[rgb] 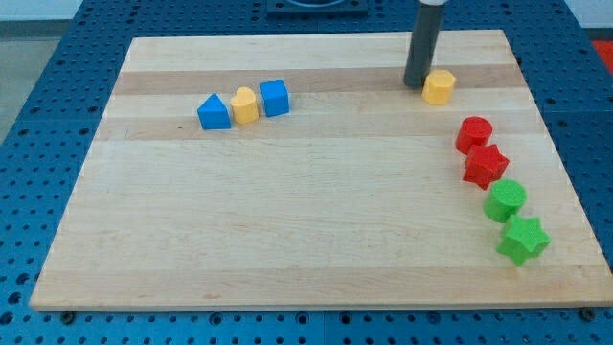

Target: Push the yellow hexagon above the red circle

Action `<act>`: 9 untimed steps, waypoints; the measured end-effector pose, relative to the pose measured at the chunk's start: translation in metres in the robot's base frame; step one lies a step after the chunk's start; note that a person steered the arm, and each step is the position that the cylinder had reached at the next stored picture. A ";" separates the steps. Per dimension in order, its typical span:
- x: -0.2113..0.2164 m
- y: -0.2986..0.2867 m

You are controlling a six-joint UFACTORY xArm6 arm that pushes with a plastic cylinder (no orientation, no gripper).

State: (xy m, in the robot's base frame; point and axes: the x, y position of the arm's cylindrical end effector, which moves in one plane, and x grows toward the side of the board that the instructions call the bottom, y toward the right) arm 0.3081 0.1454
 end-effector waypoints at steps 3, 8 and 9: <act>-0.012 0.045; 0.013 0.056; 0.021 0.056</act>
State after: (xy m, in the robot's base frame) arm 0.3287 0.2010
